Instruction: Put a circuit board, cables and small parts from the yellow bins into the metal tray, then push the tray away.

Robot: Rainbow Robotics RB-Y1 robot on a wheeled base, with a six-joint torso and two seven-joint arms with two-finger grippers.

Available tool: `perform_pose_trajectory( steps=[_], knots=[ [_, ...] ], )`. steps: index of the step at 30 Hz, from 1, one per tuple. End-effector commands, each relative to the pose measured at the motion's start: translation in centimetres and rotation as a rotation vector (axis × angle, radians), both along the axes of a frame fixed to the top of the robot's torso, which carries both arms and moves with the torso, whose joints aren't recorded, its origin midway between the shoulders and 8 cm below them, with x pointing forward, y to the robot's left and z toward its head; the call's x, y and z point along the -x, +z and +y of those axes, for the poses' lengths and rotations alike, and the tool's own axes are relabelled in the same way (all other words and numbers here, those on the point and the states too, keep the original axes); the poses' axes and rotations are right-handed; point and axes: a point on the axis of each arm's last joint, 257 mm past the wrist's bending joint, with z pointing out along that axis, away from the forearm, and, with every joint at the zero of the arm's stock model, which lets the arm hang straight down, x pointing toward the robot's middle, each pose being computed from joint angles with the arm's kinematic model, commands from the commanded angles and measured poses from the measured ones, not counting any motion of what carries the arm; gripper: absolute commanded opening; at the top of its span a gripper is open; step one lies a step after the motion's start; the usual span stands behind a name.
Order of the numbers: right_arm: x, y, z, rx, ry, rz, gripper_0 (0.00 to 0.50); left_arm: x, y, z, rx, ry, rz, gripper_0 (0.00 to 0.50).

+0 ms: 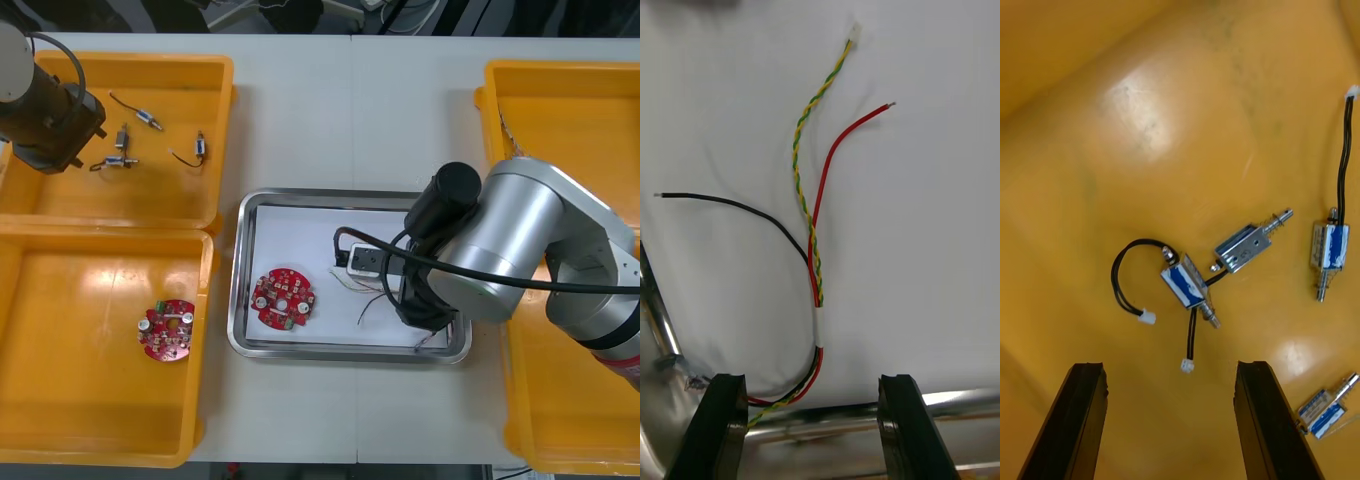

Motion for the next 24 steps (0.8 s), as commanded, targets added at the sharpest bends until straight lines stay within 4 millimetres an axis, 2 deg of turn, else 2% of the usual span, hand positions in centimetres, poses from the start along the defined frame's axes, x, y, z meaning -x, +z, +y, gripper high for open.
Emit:
perform_pose_trajectory(
  steps=[1,5,8,11,12,17,24],
  knots=[
    [-0.4,4.7,0.4,-0.061,-0.038,-0.037,0.500,-2.7,3.2,-1.0,0.009,-0.034,-0.085,0.500],
    [0.0,6.8,-0.8,-0.079,-0.080,0.002,0.500,-3.3,2.9,-0.8,0.024,-0.023,-0.090,0.500],
    [-0.7,8.8,-0.6,-0.133,-0.093,-0.013,0.500,-3.4,2.7,-0.7,0.023,-0.018,-0.089,0.500],
    [-1.8,11.9,-0.8,-0.206,-0.117,-0.043,0.500,-3.3,2.1,-0.9,0.015,-0.021,-0.076,0.500],
    [-2.0,12.4,-0.9,-0.215,-0.121,-0.050,0.500,-3.3,2.0,-1.0,0.012,-0.023,-0.073,0.500],
    [-3.1,15.7,-3.6,-0.285,-0.212,-0.083,0.500,-3.8,1.6,-1.7,0.004,-0.034,-0.086,0.500],
    [-3.8,17.8,-7.8,-0.331,-0.396,-0.115,0.500,-4.6,1.3,-2.2,0.006,-0.041,-0.113,0.500]
  ],
)
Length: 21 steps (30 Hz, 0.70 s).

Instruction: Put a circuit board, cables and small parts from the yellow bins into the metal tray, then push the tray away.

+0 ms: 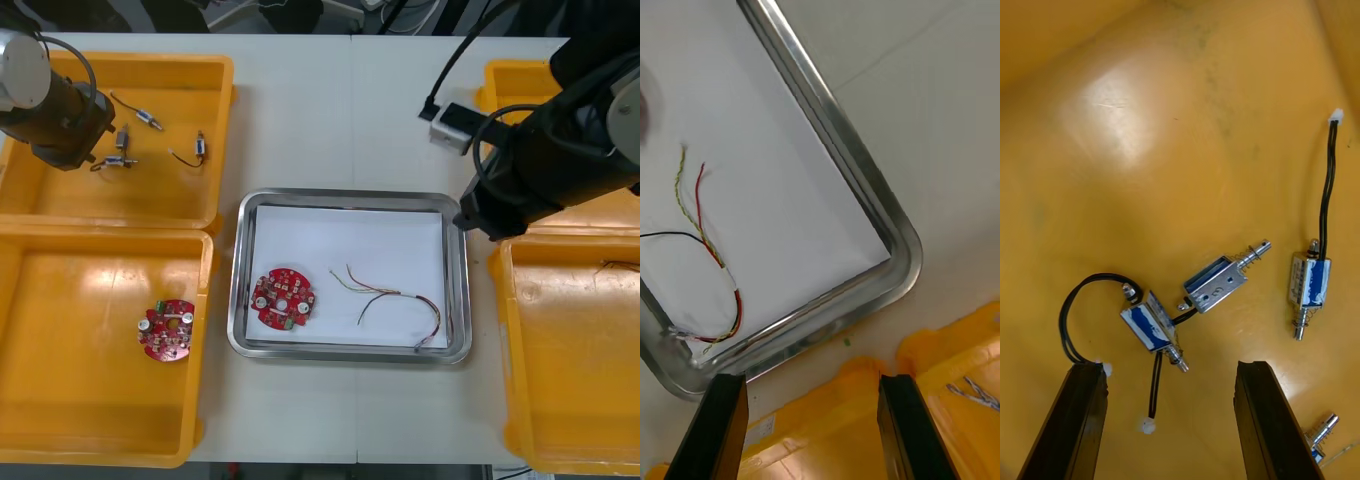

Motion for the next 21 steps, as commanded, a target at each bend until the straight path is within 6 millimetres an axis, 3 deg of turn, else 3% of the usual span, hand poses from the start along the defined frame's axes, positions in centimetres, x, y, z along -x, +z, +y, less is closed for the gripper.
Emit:
perform_pose_trajectory(
  steps=[1,14,21],
  knots=[
    [-1.2,4.4,-3.6,-0.001,-0.123,-0.093,0.500,-1.8,2.2,-2.2,-0.027,-0.057,-0.056,0.500],
    [-3.5,8.5,-12.3,-0.101,-0.419,-0.112,0.500,-2.9,-0.1,-2.2,-0.036,-0.065,-0.067,0.500],
    [-4.8,9.4,-16.7,-0.173,-0.570,-0.099,0.500,-2.9,-1.5,-2.7,-0.046,-0.080,-0.052,0.500]
  ],
)
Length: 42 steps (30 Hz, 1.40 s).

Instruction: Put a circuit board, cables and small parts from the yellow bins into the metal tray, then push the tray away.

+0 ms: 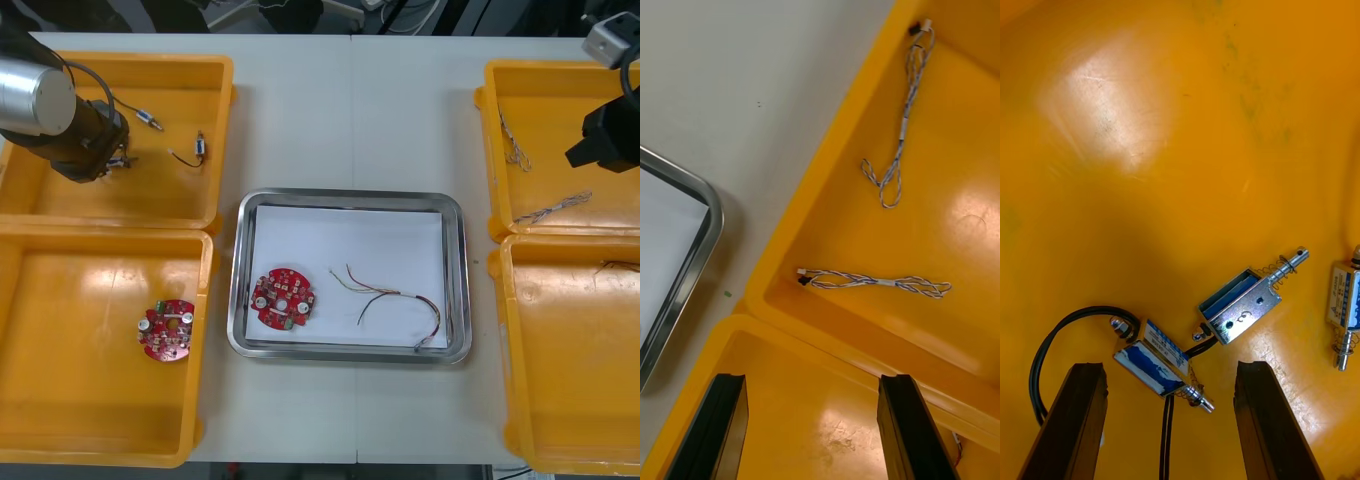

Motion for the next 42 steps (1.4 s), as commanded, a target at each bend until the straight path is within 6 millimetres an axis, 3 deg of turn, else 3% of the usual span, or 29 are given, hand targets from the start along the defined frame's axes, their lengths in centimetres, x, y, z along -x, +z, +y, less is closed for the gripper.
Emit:
perform_pose_trajectory(
  steps=[1,10,18,20,22,23,33,42],
  knots=[
    [-1.2,3.8,-3.9,-0.028,-0.123,-0.067,0.500,-1.8,1.6,-2.5,-0.028,-0.069,-0.047,0.500],
    [-2.9,4.0,-9.6,-0.075,-0.317,-0.036,0.500,-1.6,0.6,-2.8,-0.037,-0.075,-0.028,0.500],
    [-3.0,2.3,-11.8,-0.099,-0.404,0.022,0.500,-1.5,0.4,-2.6,-0.037,-0.071,-0.023,0.500],
    [-3.0,1.8,-12.1,-0.113,-0.418,0.040,0.500,-1.6,0.5,-2.8,-0.035,-0.072,-0.026,0.319],
    [-3.1,1.2,-12.4,-0.132,-0.441,0.066,0.500,-1.5,0.4,-2.8,-0.033,-0.071,-0.024,0.016],
    [-3.1,1.1,-12.5,-0.138,-0.446,0.071,0.500,-1.5,0.4,-2.8,-0.033,-0.071,-0.024,0.000],
    [-6.2,-0.6,-12.1,-0.257,-0.518,0.102,0.500,-1.5,0.4,-2.8,-0.029,-0.071,-0.024,0.000],
    [-9.1,-2.4,-11.9,-0.237,-0.584,0.041,0.500,-1.5,0.9,-2.5,-0.023,-0.069,-0.029,0.000]
  ],
)
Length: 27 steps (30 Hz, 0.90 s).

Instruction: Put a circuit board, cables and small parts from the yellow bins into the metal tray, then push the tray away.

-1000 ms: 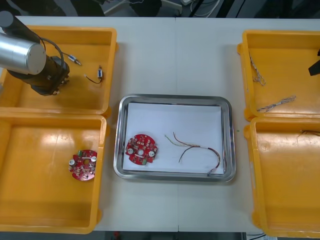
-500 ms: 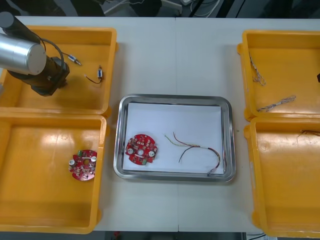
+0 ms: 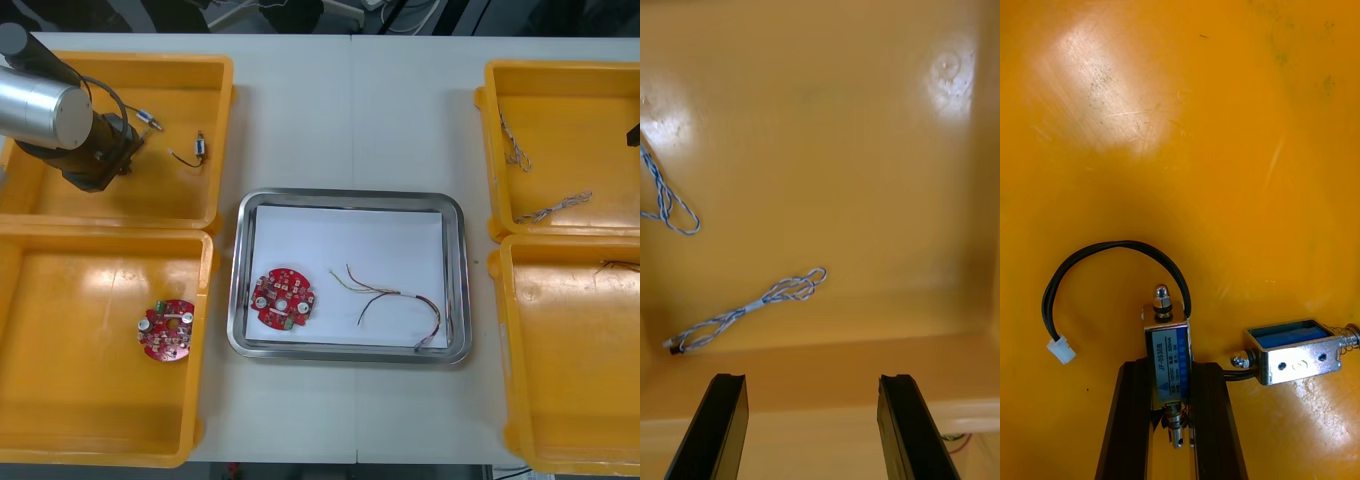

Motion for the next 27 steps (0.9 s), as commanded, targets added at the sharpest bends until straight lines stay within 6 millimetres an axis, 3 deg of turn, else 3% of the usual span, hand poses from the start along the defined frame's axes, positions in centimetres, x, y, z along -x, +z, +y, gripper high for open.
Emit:
perform_pose_trajectory(
  steps=[1,15,27],
  knots=[
    [-2.4,1.1,1.1,0.006,-0.069,-0.054,0.500,-1.4,3.2,-1.6,0.003,-0.045,-0.046,0.000],
    [-4.8,-4.5,1.2,-0.071,-0.210,-0.049,0.500,0.3,6.8,0.2,-0.017,-0.047,-0.020,0.000],
    [-5.3,-8.0,1.9,-0.131,-0.274,-0.024,0.500,1.2,7.9,1.3,-0.066,-0.066,-0.004,0.000]
  ],
)
